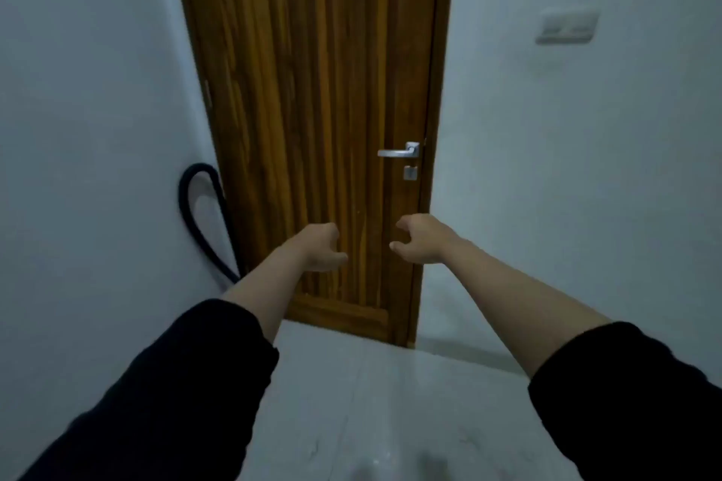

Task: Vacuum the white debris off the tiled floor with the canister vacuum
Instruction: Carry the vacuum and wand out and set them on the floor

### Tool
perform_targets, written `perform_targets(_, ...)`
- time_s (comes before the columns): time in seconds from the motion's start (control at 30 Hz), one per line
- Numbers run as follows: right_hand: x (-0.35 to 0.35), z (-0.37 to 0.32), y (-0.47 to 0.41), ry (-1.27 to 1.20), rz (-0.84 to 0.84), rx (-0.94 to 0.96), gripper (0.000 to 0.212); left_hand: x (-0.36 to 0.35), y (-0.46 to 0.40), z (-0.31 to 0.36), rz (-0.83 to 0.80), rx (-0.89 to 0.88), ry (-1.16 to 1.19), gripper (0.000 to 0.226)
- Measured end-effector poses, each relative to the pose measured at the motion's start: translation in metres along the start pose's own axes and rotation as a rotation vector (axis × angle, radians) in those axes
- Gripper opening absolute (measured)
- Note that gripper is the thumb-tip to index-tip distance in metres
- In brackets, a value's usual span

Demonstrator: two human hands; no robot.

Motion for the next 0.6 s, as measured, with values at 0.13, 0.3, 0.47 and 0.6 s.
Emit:
perform_targets(0.13, -0.052, -0.029, -0.024, -0.020, -0.138, 0.048, 0.067, -0.015, 0.006, -0.057, -0.030, 0.118, -0.005, 0.061)
perform_targets(0.3, -0.119, -0.079, -0.078, -0.035, -0.228, 0.108, 0.066, -0.025, -0.002, -0.138, -0.064, 0.229, 0.019, 0.062)
perform_targets(0.47, -0.175, -0.129, -0.153, -0.054, -0.294, 0.128, 0.067, -0.015, -0.030, -0.233, -0.089, 0.307, 0.021, 0.050)
perform_targets(0.6, -0.204, -0.168, -0.221, -0.064, -0.323, 0.112, 0.064, -0.008, -0.059, -0.310, -0.115, 0.364, 0.054, 0.051)
Point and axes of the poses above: each hand's wrist, its own y-axis away from the middle knuckle, its own x-axis out of the back of the hand, z = x × y, the point moved 8 cm from there along -y, towards the middle knuckle, and after that the axes turned 1 degree about x, right-handed, at the moved point
